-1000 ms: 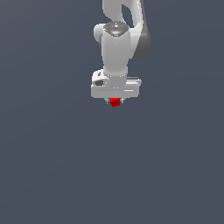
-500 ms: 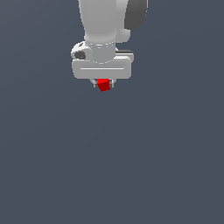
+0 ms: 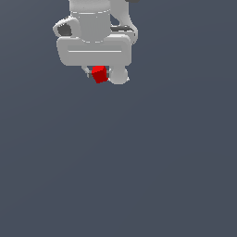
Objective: Pick up the red cube and move it to a goal position.
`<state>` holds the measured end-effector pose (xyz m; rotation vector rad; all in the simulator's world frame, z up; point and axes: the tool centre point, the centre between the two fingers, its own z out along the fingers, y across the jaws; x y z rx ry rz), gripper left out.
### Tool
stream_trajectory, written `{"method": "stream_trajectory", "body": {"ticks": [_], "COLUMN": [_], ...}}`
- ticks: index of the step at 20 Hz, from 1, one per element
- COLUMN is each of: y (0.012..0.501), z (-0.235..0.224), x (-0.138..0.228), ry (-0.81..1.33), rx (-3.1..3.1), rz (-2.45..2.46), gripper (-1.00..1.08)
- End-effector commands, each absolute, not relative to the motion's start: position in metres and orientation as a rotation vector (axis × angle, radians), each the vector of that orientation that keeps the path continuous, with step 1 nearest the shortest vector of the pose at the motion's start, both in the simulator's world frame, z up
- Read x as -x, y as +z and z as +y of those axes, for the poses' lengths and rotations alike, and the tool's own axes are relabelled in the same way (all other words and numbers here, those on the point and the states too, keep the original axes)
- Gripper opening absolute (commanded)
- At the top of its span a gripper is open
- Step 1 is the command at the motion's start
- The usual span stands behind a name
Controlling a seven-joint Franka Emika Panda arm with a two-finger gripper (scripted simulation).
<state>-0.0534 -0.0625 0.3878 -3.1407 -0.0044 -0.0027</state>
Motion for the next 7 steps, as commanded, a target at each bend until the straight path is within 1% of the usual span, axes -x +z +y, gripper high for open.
{"method": "stream_trajectory", "body": {"ticks": [1, 7], "y": [0.397, 0.4046], "z": [-0.0665, -0.07], "x": [0.0522, 0.0508], "ry": [-0.001, 0.0], "rx": [3.141, 3.142], "rz": [-0.005, -0.005], "gripper": [-1.0, -1.0]}}
